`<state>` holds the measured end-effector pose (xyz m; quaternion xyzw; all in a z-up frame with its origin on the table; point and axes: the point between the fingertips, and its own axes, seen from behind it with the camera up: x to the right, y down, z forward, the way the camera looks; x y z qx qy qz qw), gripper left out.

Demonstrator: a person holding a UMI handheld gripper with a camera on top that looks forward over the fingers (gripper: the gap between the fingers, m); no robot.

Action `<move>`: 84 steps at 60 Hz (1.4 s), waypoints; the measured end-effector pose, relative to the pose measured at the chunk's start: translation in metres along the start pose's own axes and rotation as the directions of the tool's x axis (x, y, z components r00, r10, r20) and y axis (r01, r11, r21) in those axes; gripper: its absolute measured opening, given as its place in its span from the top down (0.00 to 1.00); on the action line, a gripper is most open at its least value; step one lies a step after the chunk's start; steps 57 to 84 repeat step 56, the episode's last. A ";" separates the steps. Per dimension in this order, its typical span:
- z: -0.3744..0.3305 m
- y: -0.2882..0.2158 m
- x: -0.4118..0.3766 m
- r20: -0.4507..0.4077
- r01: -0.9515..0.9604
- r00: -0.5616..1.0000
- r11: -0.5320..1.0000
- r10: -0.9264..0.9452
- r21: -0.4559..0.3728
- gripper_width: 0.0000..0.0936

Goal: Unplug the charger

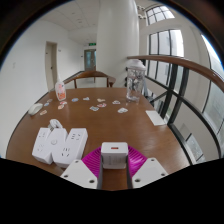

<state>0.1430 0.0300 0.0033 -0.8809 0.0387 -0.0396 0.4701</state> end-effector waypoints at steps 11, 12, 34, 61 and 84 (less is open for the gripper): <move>0.004 0.000 -0.003 0.050 -0.039 0.998 0.999 0.040 -0.026 0.28; 0.003 0.000 -0.003 0.048 -0.041 0.998 0.999 0.042 -0.026 0.25; -0.087 0.022 -0.003 0.073 0.038 0.997 0.999 -0.040 0.017 0.09; -0.167 0.037 0.033 0.026 0.025 0.999 0.993 -0.028 0.114 0.09; -0.167 0.037 0.033 0.026 0.025 0.999 0.993 -0.028 0.114 0.09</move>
